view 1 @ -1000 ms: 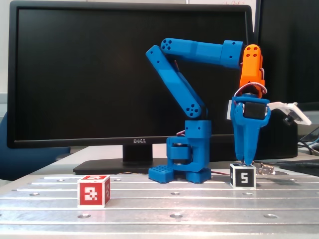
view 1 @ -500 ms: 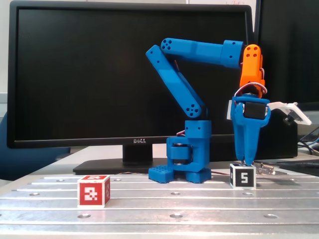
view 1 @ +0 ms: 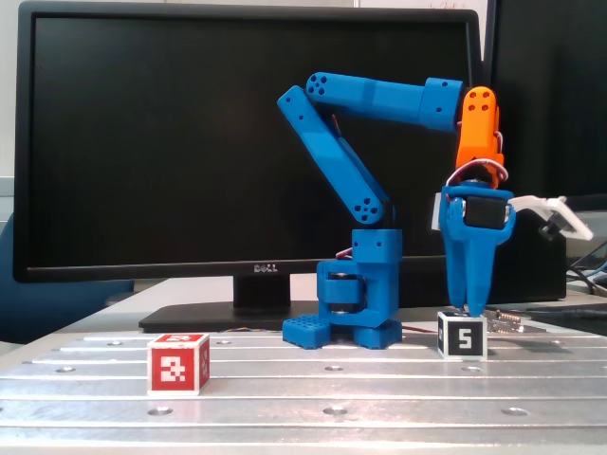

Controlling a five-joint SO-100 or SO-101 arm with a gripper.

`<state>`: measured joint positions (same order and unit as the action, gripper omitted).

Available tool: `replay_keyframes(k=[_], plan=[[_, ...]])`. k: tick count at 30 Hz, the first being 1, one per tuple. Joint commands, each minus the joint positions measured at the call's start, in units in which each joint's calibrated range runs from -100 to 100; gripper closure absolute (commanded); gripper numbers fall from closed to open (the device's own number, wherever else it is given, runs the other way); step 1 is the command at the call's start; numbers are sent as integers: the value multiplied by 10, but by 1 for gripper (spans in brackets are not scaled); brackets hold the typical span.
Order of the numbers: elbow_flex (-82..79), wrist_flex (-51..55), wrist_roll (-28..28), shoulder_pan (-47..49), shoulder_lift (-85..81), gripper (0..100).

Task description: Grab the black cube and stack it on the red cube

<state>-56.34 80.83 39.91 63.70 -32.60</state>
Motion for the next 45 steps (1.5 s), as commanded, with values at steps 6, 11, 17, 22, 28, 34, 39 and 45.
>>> replay_keyframes(k=[6, 11, 17, 22, 28, 34, 39, 45], plan=[[-10, -12, 3, 14, -8, 76], [-12, -13, 3, 14, -8, 76], [-19, -14, 3, 10, -6, 76], [-71, -71, 3, 10, -7, 76], [-88, -96, 3, 10, -7, 76], [-109, -122, 3, 11, -8, 77], [-111, -120, 3, 11, -8, 77], [-110, -120, 3, 12, -8, 80]])
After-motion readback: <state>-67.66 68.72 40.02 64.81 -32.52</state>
